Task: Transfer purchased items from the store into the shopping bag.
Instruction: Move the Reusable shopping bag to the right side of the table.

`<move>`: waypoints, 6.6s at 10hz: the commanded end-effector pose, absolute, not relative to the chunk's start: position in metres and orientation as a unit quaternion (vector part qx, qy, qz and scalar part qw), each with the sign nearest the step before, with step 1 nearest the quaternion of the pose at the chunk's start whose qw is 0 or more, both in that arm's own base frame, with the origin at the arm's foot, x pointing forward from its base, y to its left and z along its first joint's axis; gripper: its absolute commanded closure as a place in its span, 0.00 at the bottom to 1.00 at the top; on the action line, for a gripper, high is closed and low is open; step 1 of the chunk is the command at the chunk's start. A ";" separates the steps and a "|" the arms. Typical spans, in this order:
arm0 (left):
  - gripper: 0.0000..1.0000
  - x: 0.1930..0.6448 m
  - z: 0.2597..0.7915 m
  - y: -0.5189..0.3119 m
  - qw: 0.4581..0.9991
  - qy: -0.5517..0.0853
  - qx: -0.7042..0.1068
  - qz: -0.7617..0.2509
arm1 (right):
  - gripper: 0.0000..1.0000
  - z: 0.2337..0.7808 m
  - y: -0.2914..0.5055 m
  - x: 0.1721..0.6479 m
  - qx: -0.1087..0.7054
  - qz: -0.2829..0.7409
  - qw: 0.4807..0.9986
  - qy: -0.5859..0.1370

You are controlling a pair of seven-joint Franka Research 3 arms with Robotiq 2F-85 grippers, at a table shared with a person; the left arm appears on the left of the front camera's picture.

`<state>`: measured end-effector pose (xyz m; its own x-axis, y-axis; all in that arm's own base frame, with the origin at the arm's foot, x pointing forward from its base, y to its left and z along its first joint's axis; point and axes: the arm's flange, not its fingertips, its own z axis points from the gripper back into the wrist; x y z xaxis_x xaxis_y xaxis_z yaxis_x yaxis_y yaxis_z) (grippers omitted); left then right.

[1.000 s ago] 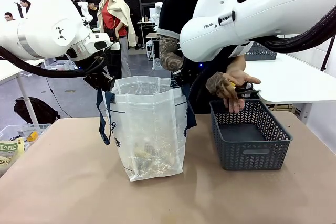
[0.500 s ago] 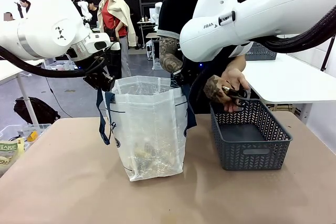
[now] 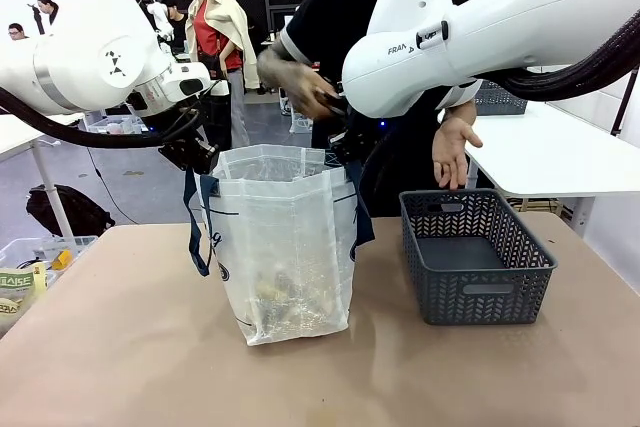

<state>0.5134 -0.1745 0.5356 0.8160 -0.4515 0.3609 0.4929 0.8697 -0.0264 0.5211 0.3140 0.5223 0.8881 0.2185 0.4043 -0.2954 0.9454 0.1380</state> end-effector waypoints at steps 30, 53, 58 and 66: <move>0.21 0.532 0.507 -0.183 0.919 -0.165 -0.261 -0.245 | 1.00 0.526 0.349 0.521 0.060 0.206 0.955 -0.206; 0.21 0.584 0.486 -0.211 0.891 -0.166 -0.391 -0.164 | 1.00 0.504 0.429 0.487 0.044 0.462 0.866 -0.189; 0.40 0.597 0.477 -0.222 0.908 -0.136 -0.368 -0.147 | 1.00 0.506 0.432 0.480 0.040 0.475 0.857 -0.195; 1.00 0.598 0.476 -0.223 0.914 -0.118 -0.361 -0.142 | 1.00 0.505 0.430 0.478 0.034 0.467 0.862 -0.194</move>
